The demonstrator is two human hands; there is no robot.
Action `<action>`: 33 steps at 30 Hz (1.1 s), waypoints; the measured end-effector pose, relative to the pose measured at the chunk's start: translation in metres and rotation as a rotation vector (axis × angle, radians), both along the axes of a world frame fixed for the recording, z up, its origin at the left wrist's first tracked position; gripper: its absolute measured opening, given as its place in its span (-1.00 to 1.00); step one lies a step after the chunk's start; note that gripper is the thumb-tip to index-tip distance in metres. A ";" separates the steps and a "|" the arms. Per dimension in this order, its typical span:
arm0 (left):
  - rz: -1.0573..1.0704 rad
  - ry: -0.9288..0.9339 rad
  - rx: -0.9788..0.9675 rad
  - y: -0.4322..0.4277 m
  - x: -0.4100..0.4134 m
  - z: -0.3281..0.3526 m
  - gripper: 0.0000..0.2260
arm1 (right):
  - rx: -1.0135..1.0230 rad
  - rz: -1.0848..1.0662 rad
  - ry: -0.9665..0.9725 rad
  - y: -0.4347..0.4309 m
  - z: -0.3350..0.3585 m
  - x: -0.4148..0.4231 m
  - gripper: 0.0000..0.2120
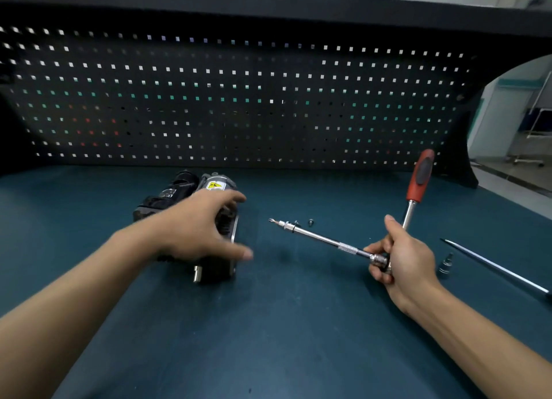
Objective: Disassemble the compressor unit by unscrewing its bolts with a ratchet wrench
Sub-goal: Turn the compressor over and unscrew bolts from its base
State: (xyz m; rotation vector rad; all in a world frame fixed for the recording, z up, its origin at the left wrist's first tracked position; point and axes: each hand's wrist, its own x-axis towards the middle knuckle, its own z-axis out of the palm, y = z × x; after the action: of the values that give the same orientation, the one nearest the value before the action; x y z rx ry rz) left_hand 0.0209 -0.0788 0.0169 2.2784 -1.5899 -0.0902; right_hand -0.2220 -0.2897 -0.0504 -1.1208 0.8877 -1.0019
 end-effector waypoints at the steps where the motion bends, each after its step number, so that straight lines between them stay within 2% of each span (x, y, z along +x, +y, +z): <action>1: 0.023 0.065 -0.066 -0.008 0.008 0.009 0.00 | -0.001 -0.007 -0.009 0.000 0.000 0.001 -0.51; 3: 0.140 0.065 -0.126 -0.033 0.031 0.028 -0.09 | 0.000 -0.020 -0.017 0.001 0.001 0.002 -0.51; 4: 0.214 0.018 -0.089 -0.047 0.044 0.036 -0.13 | 0.001 -0.024 -0.016 0.002 0.002 0.002 -0.51; 7: 0.354 -0.090 0.206 -0.085 0.078 0.041 -0.11 | 0.020 -0.045 -0.044 0.003 0.004 0.002 -0.50; 12: 0.377 -0.034 0.560 -0.127 0.106 0.037 -0.31 | 0.041 -0.038 -0.096 -0.003 0.003 -0.001 -0.47; 16: 0.371 0.095 1.061 -0.159 0.107 0.046 -0.53 | 0.044 -0.031 -0.073 -0.004 0.002 0.001 -0.47; 18: 0.380 0.048 1.165 -0.169 0.105 0.048 -0.55 | 0.034 -0.020 -0.071 -0.005 0.001 0.000 -0.47; 20: 0.397 0.004 1.205 -0.177 0.105 0.048 -0.50 | 0.036 -0.022 -0.088 -0.007 0.000 0.000 -0.46; 24: 0.411 0.014 1.251 -0.179 0.104 0.048 -0.64 | 0.042 -0.022 -0.127 -0.009 0.000 0.002 -0.45; 28: 0.431 0.066 1.175 -0.170 0.102 0.059 -0.63 | 0.062 -0.009 -0.146 -0.010 0.000 0.001 -0.47; 30: 0.425 0.135 1.107 -0.166 0.100 0.070 -0.52 | 0.064 -0.008 -0.161 -0.009 0.002 0.000 -0.47; 33: 0.328 0.192 0.981 -0.160 0.085 0.088 -0.49 | 0.057 -0.012 -0.173 -0.010 0.002 -0.002 -0.48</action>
State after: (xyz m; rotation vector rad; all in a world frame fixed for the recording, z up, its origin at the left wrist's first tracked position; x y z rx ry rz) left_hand 0.1062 -0.2383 0.1053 3.0529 -1.1588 -1.1864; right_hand -0.2236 -0.3002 -0.0481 -0.9669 0.7793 -1.0599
